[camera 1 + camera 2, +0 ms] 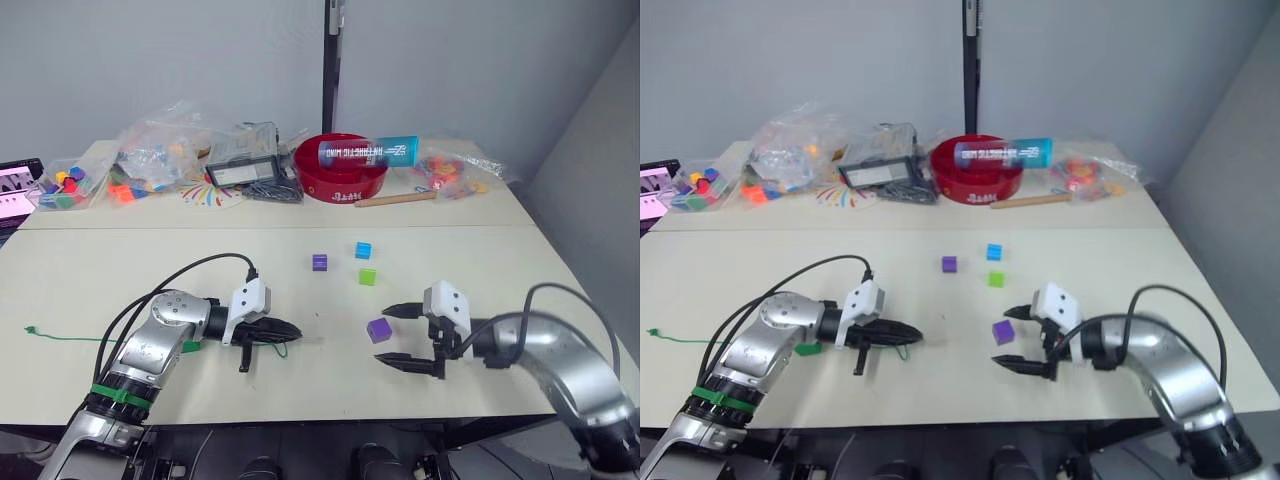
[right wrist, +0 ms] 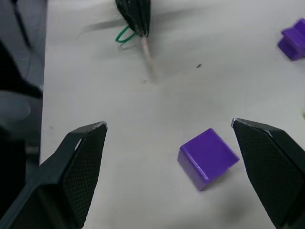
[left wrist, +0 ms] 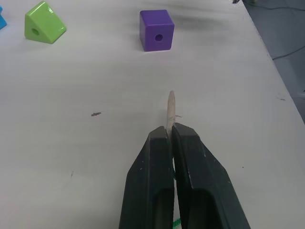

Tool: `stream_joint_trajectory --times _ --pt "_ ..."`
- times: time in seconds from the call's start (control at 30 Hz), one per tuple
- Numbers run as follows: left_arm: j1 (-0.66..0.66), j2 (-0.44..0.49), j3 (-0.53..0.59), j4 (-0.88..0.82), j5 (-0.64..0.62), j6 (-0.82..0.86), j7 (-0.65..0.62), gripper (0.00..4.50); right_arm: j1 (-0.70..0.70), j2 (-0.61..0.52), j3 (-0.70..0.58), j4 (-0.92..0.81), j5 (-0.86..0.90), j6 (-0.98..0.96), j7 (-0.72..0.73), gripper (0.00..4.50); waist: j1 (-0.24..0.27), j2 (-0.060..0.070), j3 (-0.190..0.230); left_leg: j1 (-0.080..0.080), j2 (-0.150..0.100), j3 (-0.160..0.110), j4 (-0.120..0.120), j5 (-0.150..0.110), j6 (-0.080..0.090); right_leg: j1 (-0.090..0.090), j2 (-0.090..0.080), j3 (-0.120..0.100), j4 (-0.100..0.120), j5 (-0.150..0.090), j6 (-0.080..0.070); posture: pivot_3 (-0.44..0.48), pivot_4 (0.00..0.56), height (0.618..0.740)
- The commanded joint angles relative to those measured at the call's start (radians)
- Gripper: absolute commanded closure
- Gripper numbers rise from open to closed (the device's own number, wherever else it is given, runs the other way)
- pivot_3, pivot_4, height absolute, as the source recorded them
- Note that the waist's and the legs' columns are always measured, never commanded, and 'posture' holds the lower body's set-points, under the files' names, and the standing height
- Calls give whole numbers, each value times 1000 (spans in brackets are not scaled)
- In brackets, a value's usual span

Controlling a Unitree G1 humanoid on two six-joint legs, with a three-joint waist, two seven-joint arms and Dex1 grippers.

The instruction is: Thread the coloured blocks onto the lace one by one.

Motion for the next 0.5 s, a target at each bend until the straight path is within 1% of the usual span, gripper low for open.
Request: stream_joint_trajectory --times 0.03,0.2,0.27,0.37,0.5 --pt "13 12 24 -47 -20 0 5 4500 -95 23 68 190 -100 -198 111 64 3 0 0 0 0 0 0 0 0 0 0 0 0 0 0 0 150 731" --pt "38 22 35 -80 -22 11 14 4500 -197 81 117 389 -161 -347 207 64 9 0 0 -1 -1 0 0 0 0 -1 -2 0 0 0 0 0 150 731" --pt "45 27 38 -86 -23 14 18 4500 -216 95 125 443 -173 -395 239 582 11 0 0 -2 -1 0 0 0 0 -1 -2 0 0 0 1 0 150 731" --pt "53 32 41 -86 -24 10 19 4500 -232 113 121 489 -176 -434 262 1551 10 0 0 -1 -1 0 0 0 0 -1 -2 0 0 0 1 0 150 731" --pt "62 35 46 -88 -24 5 17 4500 -238 124 113 508 -176 -452 274 2937 8 0 0 -1 -1 0 0 0 0 -1 -2 0 1 0 1 0 150 731"
